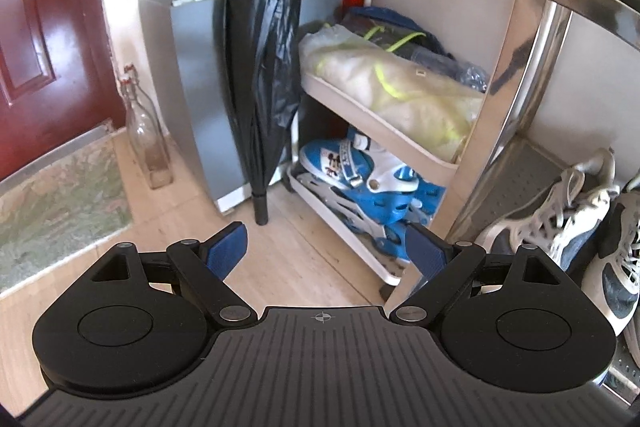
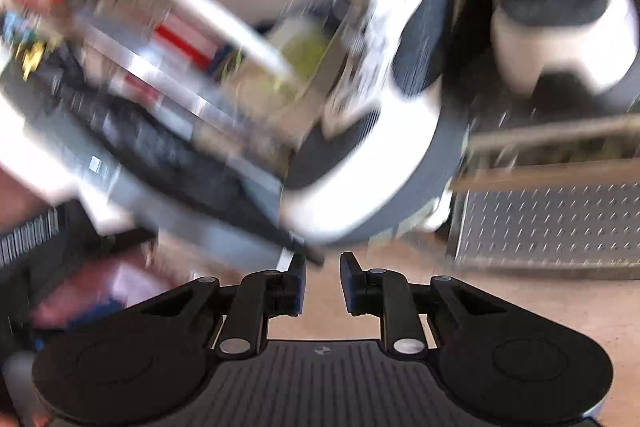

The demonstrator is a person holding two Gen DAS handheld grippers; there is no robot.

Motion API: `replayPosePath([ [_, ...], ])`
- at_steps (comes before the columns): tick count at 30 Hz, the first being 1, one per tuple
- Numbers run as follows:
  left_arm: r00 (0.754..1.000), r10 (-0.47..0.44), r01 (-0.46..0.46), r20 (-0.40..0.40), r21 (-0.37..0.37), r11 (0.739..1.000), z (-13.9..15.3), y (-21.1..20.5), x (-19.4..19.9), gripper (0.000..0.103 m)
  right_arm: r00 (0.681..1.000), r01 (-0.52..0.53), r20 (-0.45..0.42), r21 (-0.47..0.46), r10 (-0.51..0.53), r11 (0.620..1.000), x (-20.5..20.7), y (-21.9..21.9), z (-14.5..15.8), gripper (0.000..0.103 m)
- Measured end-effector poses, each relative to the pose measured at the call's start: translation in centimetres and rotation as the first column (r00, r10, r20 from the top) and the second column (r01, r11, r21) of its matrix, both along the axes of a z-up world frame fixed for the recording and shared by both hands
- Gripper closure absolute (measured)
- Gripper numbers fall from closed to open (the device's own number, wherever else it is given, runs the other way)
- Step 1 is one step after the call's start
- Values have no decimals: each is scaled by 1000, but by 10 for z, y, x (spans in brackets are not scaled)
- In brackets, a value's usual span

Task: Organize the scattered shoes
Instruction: 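Push the white-and-black sneakers deeper onto the shelf with the right gripper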

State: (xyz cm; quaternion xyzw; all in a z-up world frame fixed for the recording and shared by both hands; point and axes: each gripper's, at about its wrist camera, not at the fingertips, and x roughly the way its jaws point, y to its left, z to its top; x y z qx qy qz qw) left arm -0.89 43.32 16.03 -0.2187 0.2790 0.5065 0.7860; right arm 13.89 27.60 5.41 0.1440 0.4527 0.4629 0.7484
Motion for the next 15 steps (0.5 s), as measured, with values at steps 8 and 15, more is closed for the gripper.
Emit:
replayPosePath([
  [8,990,-130,127,-57,-53,990,-9,-7,22,13,972,180,164,-77,-166,981,27,-2,13,83],
  [15,914,-377,361,-153,-125,924,-26,-33,53,13,972,151,193,-94,-131,984,16,-39,17,75],
])
